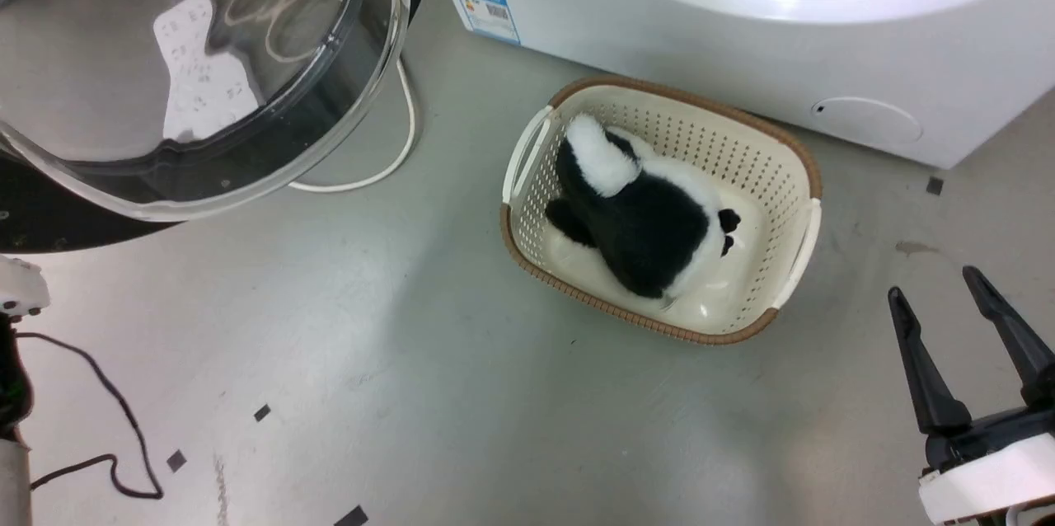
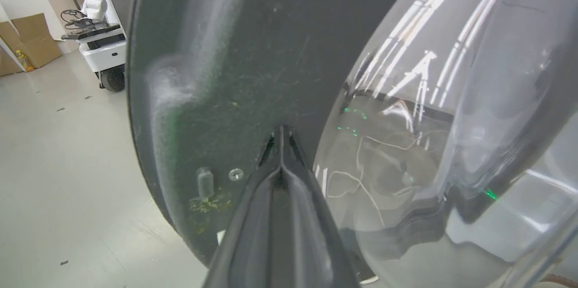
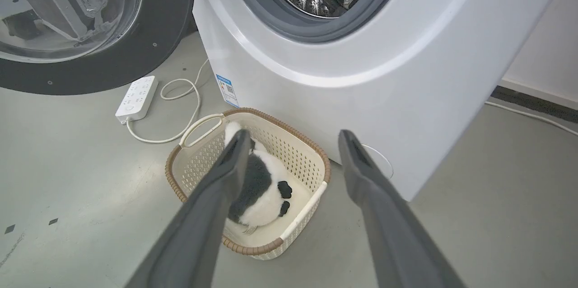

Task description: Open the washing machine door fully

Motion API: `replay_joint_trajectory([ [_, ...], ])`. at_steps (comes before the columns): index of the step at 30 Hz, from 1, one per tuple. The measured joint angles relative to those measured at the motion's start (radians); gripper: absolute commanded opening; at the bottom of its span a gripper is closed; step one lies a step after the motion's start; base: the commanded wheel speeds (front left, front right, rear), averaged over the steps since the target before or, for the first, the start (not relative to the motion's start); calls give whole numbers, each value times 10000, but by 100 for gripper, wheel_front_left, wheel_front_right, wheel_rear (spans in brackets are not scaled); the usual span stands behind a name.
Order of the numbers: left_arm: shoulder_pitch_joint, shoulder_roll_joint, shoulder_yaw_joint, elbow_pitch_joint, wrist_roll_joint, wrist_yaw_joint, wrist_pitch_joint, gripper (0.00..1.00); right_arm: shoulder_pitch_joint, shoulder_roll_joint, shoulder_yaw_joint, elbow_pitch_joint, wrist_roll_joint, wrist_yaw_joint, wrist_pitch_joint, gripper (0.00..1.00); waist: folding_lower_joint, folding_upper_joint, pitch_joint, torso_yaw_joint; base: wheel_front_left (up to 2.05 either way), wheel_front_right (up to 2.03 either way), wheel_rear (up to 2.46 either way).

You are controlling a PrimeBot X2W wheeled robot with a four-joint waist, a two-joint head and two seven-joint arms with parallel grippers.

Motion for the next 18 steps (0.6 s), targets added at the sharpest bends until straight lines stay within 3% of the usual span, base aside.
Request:
replay_joint_trajectory([
  [10,440,17,-686,-738,802,-295,-529,0,-199,453,-142,617,71,0,-686,100,-3,0,-1106,-210,0,0,0],
  [18,2165,-1041,-1910,-2746,1210,-368,-368,0,-258,1511,-499,1304,-228,0,-1223,100,-5,0,-2520,-653,0,0,0],
])
